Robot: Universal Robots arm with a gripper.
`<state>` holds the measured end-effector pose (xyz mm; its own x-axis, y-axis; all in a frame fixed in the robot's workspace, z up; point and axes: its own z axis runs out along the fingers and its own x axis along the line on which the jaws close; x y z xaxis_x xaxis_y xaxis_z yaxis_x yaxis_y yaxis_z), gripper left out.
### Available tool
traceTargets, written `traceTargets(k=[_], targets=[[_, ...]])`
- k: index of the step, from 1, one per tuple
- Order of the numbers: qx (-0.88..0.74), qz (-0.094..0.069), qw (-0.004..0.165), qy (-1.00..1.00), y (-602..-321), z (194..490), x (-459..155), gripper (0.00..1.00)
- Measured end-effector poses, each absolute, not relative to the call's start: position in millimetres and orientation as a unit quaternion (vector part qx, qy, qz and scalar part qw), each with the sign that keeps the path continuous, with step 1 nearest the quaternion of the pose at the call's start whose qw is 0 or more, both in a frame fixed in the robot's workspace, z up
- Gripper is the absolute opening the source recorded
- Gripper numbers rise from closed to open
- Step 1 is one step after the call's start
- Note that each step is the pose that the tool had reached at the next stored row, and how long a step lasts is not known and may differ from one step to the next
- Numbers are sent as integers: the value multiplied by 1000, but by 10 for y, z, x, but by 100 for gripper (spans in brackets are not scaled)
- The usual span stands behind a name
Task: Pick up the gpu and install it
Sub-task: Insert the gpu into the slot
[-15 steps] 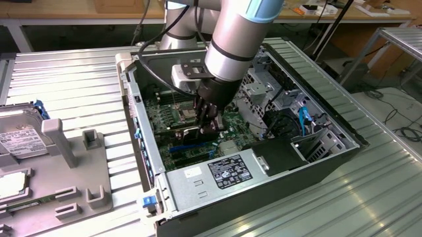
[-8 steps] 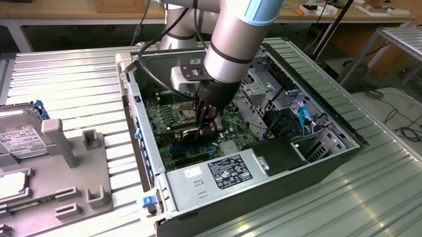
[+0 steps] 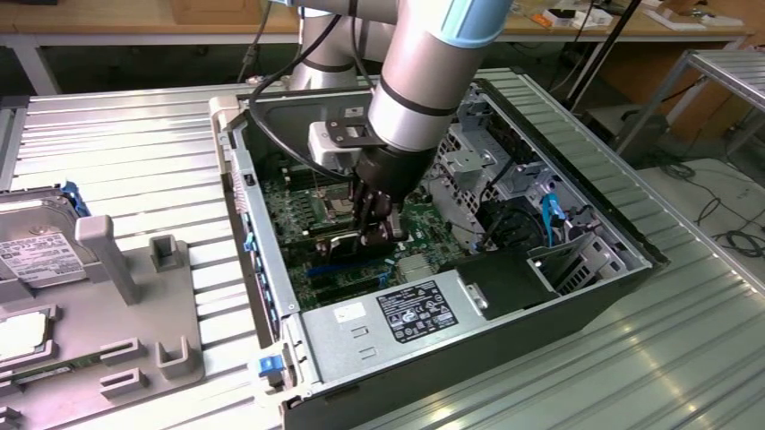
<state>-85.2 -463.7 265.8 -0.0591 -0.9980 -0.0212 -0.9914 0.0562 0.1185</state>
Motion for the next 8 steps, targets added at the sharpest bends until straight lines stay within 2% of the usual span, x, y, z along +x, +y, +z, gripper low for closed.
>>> traceTargets(k=[8], targets=[[687, -50, 33, -724, -4635, 2657, -852, 27]])
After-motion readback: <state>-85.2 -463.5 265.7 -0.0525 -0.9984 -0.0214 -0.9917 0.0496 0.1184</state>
